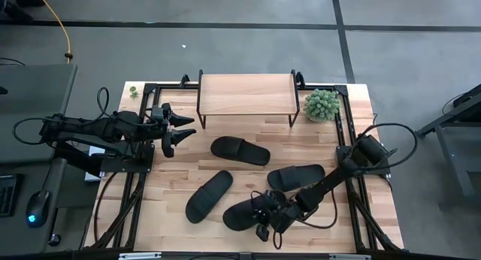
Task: Pick and place slides into the shelf
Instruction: Put the black slipper on the shelf
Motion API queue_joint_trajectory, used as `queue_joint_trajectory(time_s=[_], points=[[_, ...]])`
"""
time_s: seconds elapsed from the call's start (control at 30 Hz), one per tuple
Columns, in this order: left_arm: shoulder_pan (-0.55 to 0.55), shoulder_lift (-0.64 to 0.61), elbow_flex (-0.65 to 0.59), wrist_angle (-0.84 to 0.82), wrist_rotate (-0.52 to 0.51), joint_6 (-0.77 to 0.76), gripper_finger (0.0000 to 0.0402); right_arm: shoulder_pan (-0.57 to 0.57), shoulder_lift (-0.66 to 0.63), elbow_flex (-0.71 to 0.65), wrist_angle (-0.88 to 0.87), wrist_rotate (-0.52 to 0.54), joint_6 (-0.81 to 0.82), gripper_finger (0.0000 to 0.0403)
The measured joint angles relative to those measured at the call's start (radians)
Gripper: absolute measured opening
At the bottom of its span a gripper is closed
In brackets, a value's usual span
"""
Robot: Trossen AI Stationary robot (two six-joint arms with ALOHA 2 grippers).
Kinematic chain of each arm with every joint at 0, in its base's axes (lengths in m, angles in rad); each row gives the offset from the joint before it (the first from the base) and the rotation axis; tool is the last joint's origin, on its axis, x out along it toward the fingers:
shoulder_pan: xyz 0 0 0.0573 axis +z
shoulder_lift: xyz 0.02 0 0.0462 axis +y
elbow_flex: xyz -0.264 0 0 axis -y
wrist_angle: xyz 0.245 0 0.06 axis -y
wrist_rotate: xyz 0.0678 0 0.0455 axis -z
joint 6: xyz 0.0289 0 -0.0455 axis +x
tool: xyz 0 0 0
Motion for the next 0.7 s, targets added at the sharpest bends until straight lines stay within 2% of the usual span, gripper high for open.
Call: queue_joint_trajectory(time_s=[0.23,0.43,0.7], points=[[0.0,0.0,0.0,0.0,0.0,0.0,0.0198,-0.033,-0.009,-0.001,0.037,-0.044,-0.056,0.0002],[0.0,0.0,0.0,-0.001,0.0,0.0,0.0198,-0.05,-0.066,-0.002,0.032,-0.039,-0.126,0.0002],[0.0,0.0,0.0,-0.001,0.0,0.0,0.0198,-0.073,-0.174,-0.002,-0.108,-0.017,-0.216,0.0002]])
